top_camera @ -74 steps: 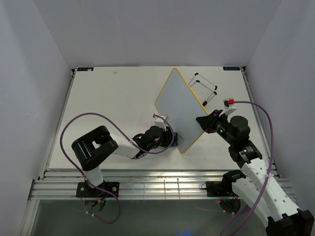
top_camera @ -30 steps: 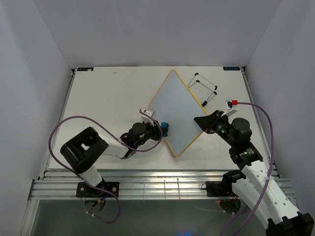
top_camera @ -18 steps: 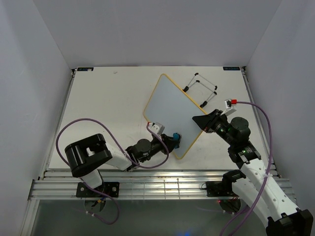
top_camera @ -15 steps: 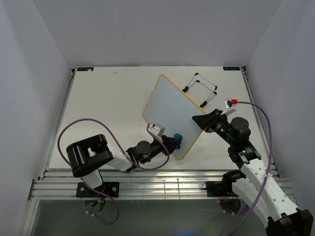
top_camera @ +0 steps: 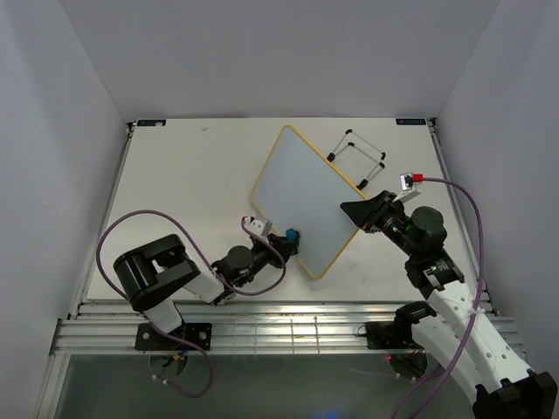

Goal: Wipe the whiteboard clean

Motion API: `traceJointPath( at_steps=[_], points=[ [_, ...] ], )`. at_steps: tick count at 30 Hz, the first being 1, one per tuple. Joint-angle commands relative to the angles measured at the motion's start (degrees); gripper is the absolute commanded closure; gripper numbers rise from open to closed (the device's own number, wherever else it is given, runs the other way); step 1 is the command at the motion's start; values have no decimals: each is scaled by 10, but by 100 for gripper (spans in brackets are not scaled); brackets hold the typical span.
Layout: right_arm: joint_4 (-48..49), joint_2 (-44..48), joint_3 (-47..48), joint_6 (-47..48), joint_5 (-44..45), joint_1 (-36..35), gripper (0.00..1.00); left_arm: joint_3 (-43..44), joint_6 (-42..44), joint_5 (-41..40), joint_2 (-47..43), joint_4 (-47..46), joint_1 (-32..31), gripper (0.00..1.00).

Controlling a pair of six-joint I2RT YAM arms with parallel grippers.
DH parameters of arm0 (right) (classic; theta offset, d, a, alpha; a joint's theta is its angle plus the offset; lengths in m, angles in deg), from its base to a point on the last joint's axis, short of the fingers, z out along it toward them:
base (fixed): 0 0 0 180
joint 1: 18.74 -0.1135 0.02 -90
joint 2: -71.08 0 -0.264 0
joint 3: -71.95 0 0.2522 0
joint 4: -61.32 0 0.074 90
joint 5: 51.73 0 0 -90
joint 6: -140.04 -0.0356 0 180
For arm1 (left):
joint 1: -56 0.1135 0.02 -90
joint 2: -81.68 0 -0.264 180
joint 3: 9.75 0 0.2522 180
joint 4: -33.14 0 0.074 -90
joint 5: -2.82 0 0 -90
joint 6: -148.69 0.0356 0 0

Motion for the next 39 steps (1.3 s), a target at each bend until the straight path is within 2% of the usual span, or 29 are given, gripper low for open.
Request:
traceJointPath(
  at_steps=[1, 6, 9, 10, 13, 15, 19, 25, 30, 35, 39],
  points=[
    [175, 16, 75, -137, -74, -18, 92, -4, 23, -18, 8, 22, 13, 100],
    [177, 11, 73, -138, -77, -18, 92, 4, 20, 4, 8, 23, 15, 100],
    [164, 6, 68, -107, -85, -18, 92, 14, -1, 12, -24, 49, 15, 100],
    [153, 2, 68, -89, -87, -18, 92, 20, -6, 12, -38, 66, 15, 100],
    [119, 11, 54, -33, -85, -18, 92, 73, -16, -24, -84, 217, 22, 100],
    [104, 21, 48, -1, -81, -18, 92, 87, -36, -19, -107, 251, 47, 100],
    [70, 38, 38, 63, -72, -18, 92, 85, -72, 15, -139, 338, 151, 100],
    [61, 61, 9, 126, -63, -18, 92, 80, -113, 57, -159, 426, 269, 100],
    [41, 60, 16, 199, -59, -18, 92, 73, -117, 89, -166, 448, 314, 100],
    [2, 60, 40, 318, -57, -18, 92, 97, -149, 62, -188, 560, 346, 100],
    [-31, 67, 62, 393, -70, -18, 92, 122, -159, 39, -170, 638, 376, 100]
  ],
)
